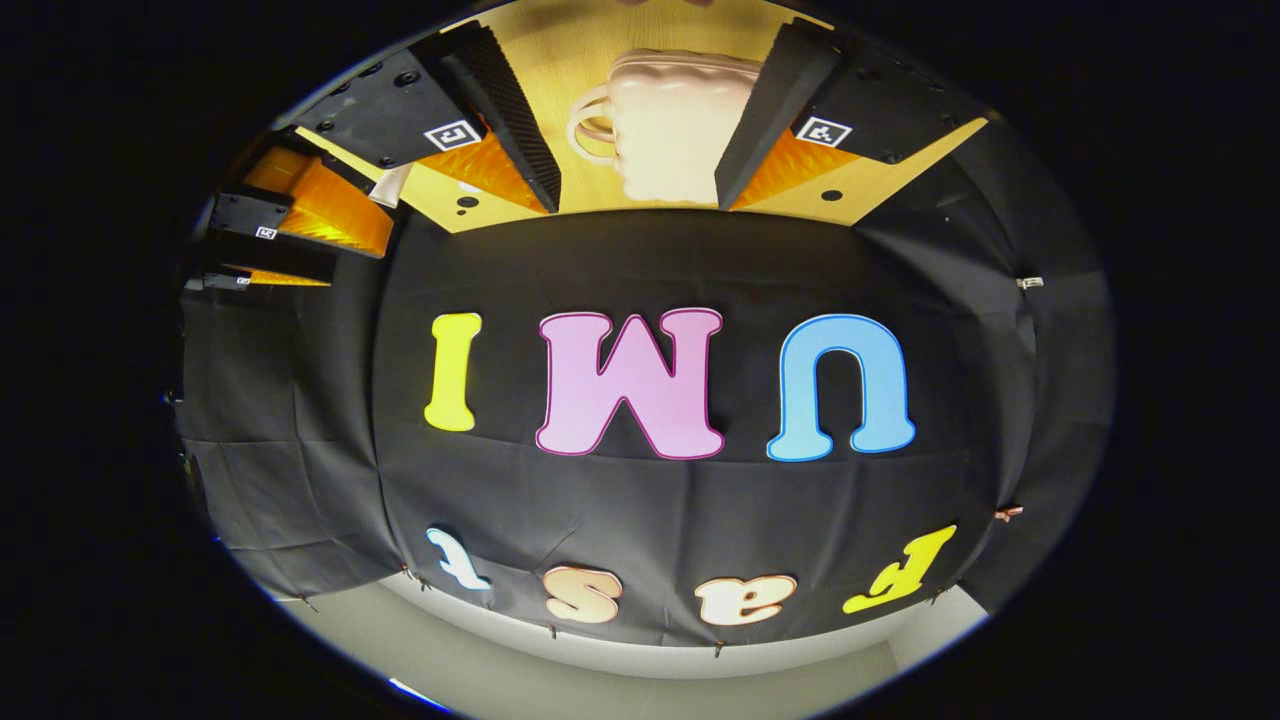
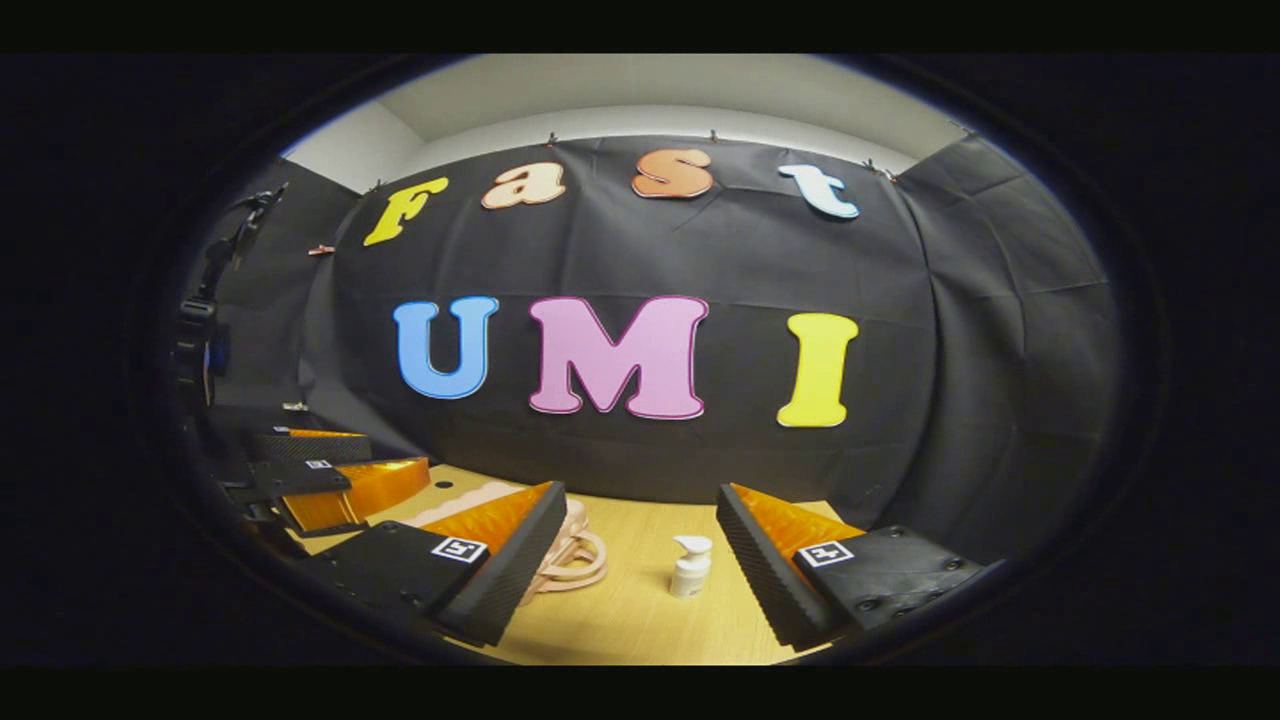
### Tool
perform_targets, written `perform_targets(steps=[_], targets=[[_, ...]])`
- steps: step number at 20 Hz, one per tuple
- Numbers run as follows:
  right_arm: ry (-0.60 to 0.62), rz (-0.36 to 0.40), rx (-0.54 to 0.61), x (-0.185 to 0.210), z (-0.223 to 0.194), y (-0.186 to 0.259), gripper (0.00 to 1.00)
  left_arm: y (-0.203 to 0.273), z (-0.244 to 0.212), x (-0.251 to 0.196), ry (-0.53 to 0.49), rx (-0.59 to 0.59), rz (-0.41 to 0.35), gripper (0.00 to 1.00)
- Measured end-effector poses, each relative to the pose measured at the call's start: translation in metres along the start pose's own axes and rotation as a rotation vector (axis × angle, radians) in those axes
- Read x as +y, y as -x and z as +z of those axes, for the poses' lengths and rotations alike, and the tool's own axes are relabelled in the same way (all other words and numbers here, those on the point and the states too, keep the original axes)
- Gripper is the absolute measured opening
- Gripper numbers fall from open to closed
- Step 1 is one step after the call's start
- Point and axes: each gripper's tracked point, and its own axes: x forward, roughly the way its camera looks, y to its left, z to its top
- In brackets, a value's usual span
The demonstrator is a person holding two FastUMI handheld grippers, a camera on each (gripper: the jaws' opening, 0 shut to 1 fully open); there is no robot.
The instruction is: First open the suitcase, pack the skin care products into it, and then close the suitcase.
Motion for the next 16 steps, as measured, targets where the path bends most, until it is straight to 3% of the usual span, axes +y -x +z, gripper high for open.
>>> perform_targets(steps=[8,16], targets=[[0.053,-0.061,-0.019,-0.047,0.001,-0.011,0.95,-0.059,-0.025,-0.045,0.011,0.083,-0.123,0.99],[0.106,-0.141,0.002,-0.105,-0.017,-0.023,0.96,-0.153,-0.127,-0.098,-0.004,0.284,-0.159,0.99]])
